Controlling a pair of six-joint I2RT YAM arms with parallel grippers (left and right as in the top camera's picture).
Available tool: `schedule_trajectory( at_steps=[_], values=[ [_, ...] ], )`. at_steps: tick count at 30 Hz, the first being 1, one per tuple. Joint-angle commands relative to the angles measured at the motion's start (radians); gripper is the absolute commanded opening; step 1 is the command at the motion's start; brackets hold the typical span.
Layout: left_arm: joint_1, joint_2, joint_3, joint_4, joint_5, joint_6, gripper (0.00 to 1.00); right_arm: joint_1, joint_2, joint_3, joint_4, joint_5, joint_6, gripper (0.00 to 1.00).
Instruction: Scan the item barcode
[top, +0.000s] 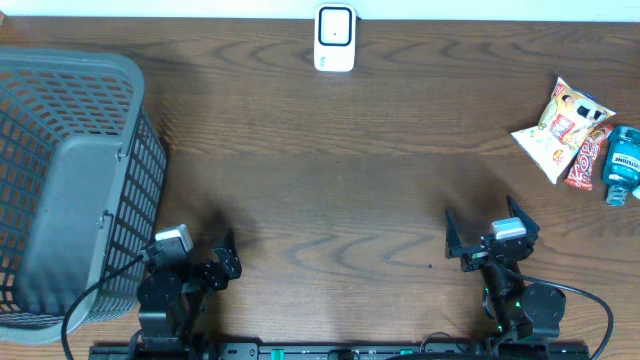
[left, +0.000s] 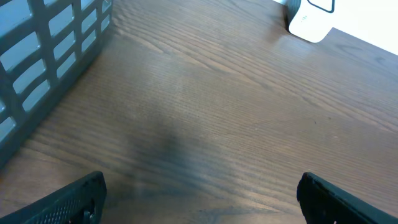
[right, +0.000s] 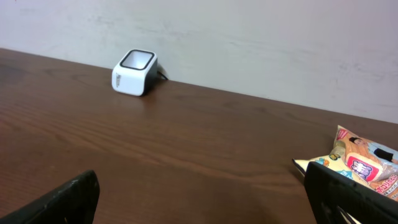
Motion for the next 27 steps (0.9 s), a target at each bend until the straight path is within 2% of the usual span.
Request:
schedule_trajectory(
  at_steps=[1, 27],
  values=[
    [0.003, -0.002, -0.010, -0.010, 0.010, -0.010, 0.98, -0.008, -0.006, -0.001, -0.005, 0.009, 0.015, 0.99],
    [0.003, -0.004, -0.010, -0.010, -0.001, -0.009, 0.98, -0.008, -0.006, -0.001, -0.005, 0.009, 0.015, 0.99]
  ],
)
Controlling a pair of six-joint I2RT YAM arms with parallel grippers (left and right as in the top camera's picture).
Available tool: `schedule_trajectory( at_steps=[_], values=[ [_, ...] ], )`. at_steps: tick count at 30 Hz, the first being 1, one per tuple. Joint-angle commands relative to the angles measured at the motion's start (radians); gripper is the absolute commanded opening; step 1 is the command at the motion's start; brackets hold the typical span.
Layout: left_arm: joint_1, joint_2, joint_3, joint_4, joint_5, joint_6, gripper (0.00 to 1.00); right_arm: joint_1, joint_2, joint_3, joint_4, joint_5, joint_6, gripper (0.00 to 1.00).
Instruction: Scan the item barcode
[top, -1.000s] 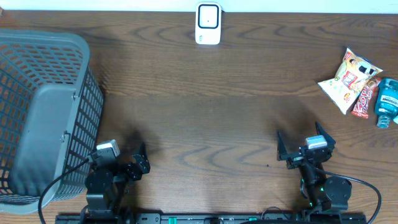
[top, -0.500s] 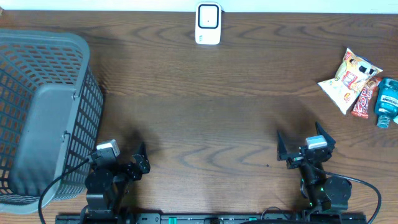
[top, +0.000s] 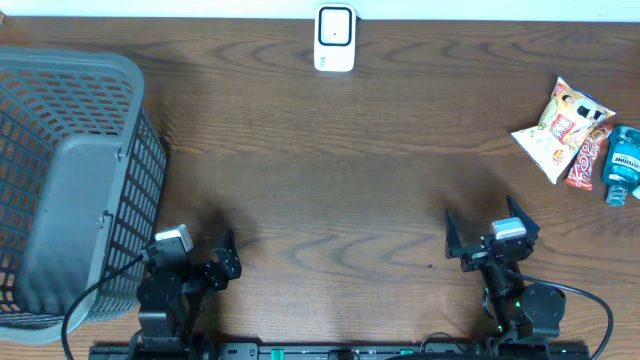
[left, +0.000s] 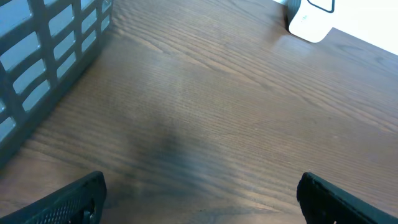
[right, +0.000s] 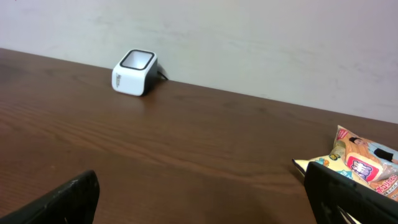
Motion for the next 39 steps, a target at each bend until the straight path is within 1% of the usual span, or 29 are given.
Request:
schedule_trajectory(
  at_steps=[1, 3, 5, 9, 11, 14, 18, 26, 32, 36, 39],
  values=[
    [0.003, -0.004, -0.010, -0.011, -0.017, -0.009, 0.98, -0.008, -0.006, -0.001, -0.005, 0.009, 0.015, 0.99],
    [0.003, -0.004, -0.011, 0.027, -0.031, -0.009, 0.98, -0.008, -0.006, -0.001, -0.005, 0.009, 0.015, 0.99],
    [0.003, -0.004, -0.011, 0.102, -0.032, -0.009, 0.98, -0.008, -0.006, -0.001, -0.005, 0.009, 0.015, 0.99],
    [0.003, -0.004, -0.011, 0.294, -0.050, -0.001, 0.98, -0.008, -0.006, -0.001, -0.005, 0.009, 0.015, 0.99],
    [0.003, -0.004, -0.011, 0.411, -0.051, 0.054, 0.98, -0.008, -0.006, -0.001, -0.005, 0.009, 0.015, 0.99],
    [0.003, -0.004, -0.011, 0.479, -0.061, 0.111, 0.98, -0.008, -0.006, -0.001, -0.005, 0.009, 0.015, 0.99],
    [0.003, -0.004, -0.015, 0.519, -0.118, 0.112, 0.98, -0.008, -0.006, -0.001, -0.005, 0.009, 0.015, 0.99],
    [0.004, -0.004, -0.089, 0.671, -0.180, 0.115, 0.98, -0.008, -0.006, -0.001, -0.005, 0.009, 0.015, 0.99],
    [0.004, -0.005, -0.156, 0.674, -0.199, 0.137, 0.98, -0.008, -0.006, -0.001, -0.005, 0.009, 0.015, 0.99],
    [0.003, -0.005, -0.155, 0.566, -0.198, 0.183, 0.98, -0.008, -0.006, -0.001, -0.005, 0.009, 0.015, 0.99],
    [0.003, -0.005, -0.155, 0.472, -0.196, 0.191, 0.98, -0.008, -0.006, -0.001, -0.005, 0.009, 0.015, 0.99]
  ],
)
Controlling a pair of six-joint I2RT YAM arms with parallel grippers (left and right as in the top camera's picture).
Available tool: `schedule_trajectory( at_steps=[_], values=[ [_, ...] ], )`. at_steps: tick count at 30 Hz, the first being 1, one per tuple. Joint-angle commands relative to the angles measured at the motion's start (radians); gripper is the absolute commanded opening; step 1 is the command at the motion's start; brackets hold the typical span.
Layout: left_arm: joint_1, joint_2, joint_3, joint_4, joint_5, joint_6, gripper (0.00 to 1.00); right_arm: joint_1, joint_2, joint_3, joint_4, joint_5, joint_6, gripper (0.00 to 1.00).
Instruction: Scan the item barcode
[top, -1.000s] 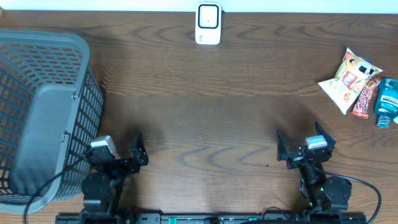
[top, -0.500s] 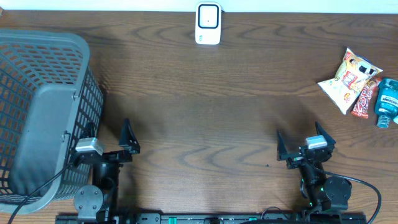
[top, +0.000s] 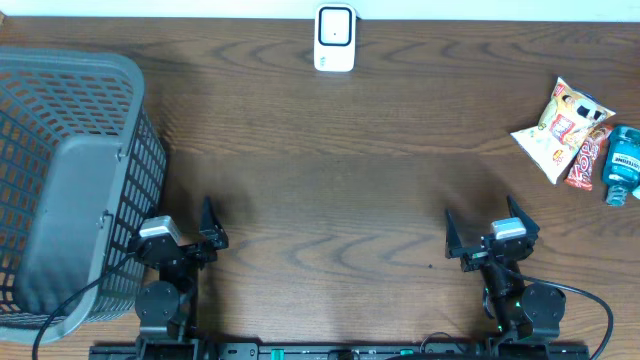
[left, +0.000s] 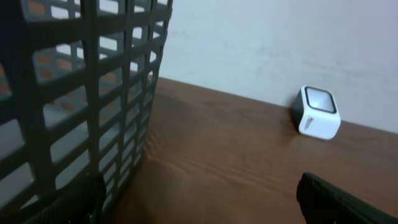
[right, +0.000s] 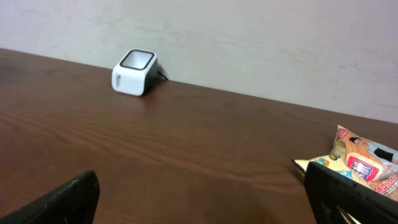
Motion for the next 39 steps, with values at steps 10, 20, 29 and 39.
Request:
schedule_trajectory(
  at_steps=[10, 20, 29, 39],
  values=[
    [0.003, -0.005, -0.005, -0.074, 0.012, 0.071, 0.98, -0.008, -0.006, -0.001, -0.005, 0.009, 0.014, 0.99],
    [0.003, -0.005, -0.005, -0.077, 0.040, 0.113, 0.98, -0.008, -0.006, -0.001, -0.005, 0.009, 0.014, 0.99],
    [0.005, -0.004, -0.005, -0.074, 0.043, 0.105, 0.98, -0.008, -0.006, -0.001, -0.005, 0.009, 0.014, 0.99],
    [0.005, -0.003, -0.005, -0.074, 0.043, 0.105, 0.98, -0.008, -0.006, -0.001, -0.005, 0.009, 0.014, 0.99]
  ],
)
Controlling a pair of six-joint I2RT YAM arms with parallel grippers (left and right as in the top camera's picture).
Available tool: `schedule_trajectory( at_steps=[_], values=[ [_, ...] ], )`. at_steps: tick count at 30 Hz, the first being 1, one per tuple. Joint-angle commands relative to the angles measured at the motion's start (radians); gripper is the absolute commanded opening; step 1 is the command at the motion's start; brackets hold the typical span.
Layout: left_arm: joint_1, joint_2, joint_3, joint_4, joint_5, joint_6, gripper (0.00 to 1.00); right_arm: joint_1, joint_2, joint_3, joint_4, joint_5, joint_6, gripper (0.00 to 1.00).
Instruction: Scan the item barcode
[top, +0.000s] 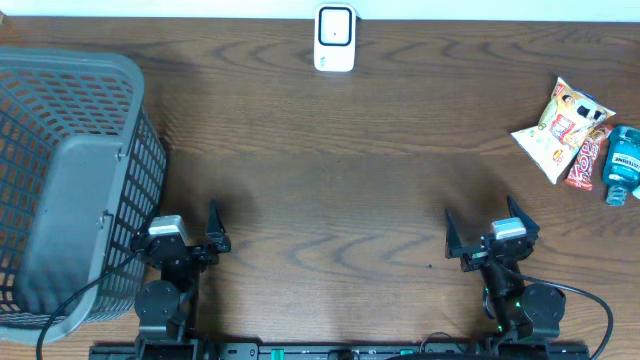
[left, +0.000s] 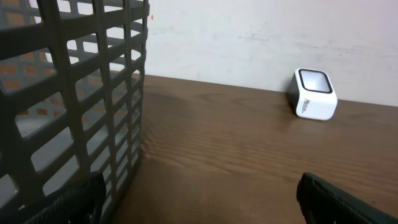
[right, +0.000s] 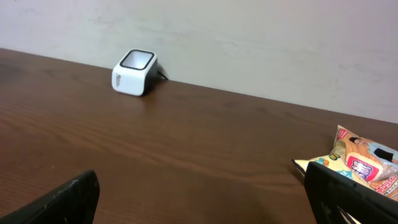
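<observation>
The white barcode scanner (top: 334, 38) stands at the table's back edge; it also shows in the left wrist view (left: 313, 102) and the right wrist view (right: 135, 72). At the far right lie a yellow snack bag (top: 558, 125), a red bar (top: 587, 157) and a blue bottle (top: 622, 165). The snack bag (right: 357, 163) peeks over my right finger. My left gripper (top: 190, 228) is open and empty at the front left beside the basket. My right gripper (top: 485, 222) is open and empty at the front right, well short of the items.
A tall grey mesh basket (top: 70, 180) fills the left side of the brown wooden table (top: 330, 180). Its wall (left: 74, 93) stands close to my left gripper's left finger. A pale wall runs behind the table's back edge.
My left gripper has shifted slightly to the right, away from the basket, still facing the back wall. The right arm, the scanner and the items have not moved.
In the two oldest moments my left gripper pointed down at the tabletop, angled right. By 1.3 s ago it had risen and turned level, facing the back wall beside the basket. Now it sits slightly further right. The right gripper stayed open and still throughout.
</observation>
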Motion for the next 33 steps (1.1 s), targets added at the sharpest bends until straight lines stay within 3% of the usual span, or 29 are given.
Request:
schedule_trajectory(
  at_steps=[1, 9, 15, 33],
  values=[
    [0.005, -0.002, -0.021, -0.037, -0.003, 0.010, 0.98, -0.008, -0.006, -0.001, -0.005, 0.009, 0.014, 0.99],
    [0.005, -0.002, -0.021, -0.037, -0.003, 0.010, 0.98, -0.008, -0.006, -0.001, -0.005, 0.018, 0.022, 0.99],
    [0.005, -0.002, -0.021, -0.037, -0.003, 0.010, 0.98, -0.008, -0.006, -0.001, -0.023, 0.229, 0.253, 0.99],
    [0.005, -0.002, -0.021, -0.037, -0.003, 0.010, 0.98, -0.008, -0.005, -0.001, -0.023, 0.244, 0.249, 0.99]
  ],
)
